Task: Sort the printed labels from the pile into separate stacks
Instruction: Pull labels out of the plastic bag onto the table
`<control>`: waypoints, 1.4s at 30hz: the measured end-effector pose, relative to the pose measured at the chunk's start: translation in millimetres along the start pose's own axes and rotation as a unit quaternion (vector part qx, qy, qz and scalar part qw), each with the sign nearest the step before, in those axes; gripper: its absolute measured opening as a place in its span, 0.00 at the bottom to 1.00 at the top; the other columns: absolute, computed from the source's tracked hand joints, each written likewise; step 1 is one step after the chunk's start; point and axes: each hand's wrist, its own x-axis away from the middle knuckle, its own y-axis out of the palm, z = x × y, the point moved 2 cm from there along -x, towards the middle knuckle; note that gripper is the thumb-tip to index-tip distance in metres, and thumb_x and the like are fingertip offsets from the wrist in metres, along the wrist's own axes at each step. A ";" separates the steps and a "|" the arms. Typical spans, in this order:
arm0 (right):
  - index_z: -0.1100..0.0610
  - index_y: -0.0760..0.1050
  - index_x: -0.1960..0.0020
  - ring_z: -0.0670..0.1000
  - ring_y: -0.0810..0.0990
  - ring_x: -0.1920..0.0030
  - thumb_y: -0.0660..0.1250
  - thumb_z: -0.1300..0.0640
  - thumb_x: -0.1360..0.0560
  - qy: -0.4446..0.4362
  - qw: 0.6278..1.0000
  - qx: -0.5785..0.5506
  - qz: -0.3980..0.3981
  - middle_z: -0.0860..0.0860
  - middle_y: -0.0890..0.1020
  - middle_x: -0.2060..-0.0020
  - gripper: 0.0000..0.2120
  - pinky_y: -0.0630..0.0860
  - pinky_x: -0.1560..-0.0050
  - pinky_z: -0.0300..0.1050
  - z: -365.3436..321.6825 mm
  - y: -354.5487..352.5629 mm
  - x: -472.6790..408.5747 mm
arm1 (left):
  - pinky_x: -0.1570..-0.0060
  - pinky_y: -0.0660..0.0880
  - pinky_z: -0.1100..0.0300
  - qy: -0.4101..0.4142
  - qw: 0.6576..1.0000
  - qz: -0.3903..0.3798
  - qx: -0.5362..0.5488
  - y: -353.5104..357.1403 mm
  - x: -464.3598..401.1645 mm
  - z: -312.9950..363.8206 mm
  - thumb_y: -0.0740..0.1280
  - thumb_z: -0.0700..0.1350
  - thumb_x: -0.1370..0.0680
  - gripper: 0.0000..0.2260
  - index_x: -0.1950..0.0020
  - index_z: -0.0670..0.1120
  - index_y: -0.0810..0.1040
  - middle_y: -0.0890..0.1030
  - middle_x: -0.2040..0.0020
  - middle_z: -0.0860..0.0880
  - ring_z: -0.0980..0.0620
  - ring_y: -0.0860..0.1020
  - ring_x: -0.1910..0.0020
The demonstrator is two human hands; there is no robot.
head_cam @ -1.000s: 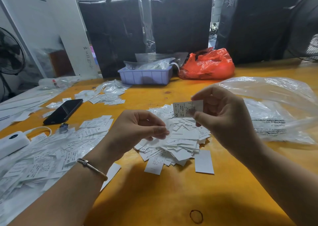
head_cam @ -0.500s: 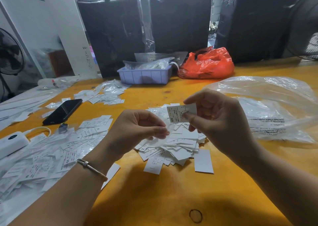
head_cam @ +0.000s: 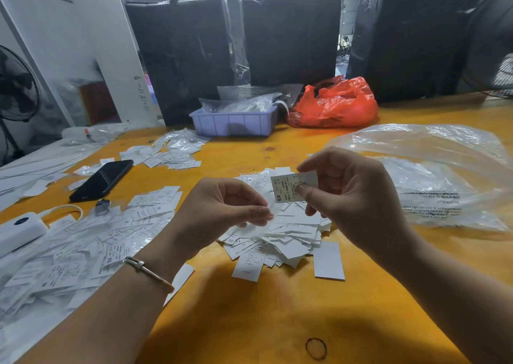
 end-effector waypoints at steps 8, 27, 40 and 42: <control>0.58 0.79 0.54 0.51 0.81 0.71 0.72 0.70 0.31 0.005 0.999 0.024 -0.024 0.54 0.84 0.65 0.10 0.80 0.68 0.53 2.3 2.8 0.9 | 0.65 0.77 0.66 0.004 1.000 -0.006 0.007 1.9 0.4 1.3 0.76 0.44 0.34 0.13 0.55 0.38 0.84 0.86 0.61 0.44 0.48 0.85 0.61; 0.62 0.82 0.54 0.49 0.83 0.68 0.71 0.69 0.29 0.056 0.997 -0.007 -0.045 0.53 0.85 0.64 0.06 0.77 0.67 0.36 10.0 1.9 -1.2 | 0.64 0.78 0.64 -0.029 0.998 -0.038 0.039 6.1 0.8 2.2 0.71 0.48 0.30 0.15 0.50 0.40 0.82 0.87 0.57 0.46 0.50 0.85 0.58; 0.55 0.84 0.52 0.48 0.84 0.66 0.73 0.65 0.29 0.062 0.995 0.019 -0.073 0.48 0.86 0.63 0.08 0.82 0.64 0.44 12.6 7.5 3.1 | 0.60 0.81 0.61 -0.045 0.996 -0.048 0.059 8.6 1.0 2.4 0.71 0.46 0.29 0.13 0.49 0.38 0.81 0.87 0.57 0.45 0.48 0.86 0.57; 0.52 0.84 0.54 0.48 0.83 0.65 0.73 0.62 0.29 0.051 0.994 0.044 -0.084 0.46 0.85 0.63 0.07 0.81 0.64 0.50 11.7 9.7 3.3 | 0.62 0.80 0.63 -0.045 0.995 -0.048 0.077 9.5 1.0 2.5 0.71 0.44 0.29 0.12 0.51 0.38 0.82 0.86 0.58 0.44 0.48 0.86 0.58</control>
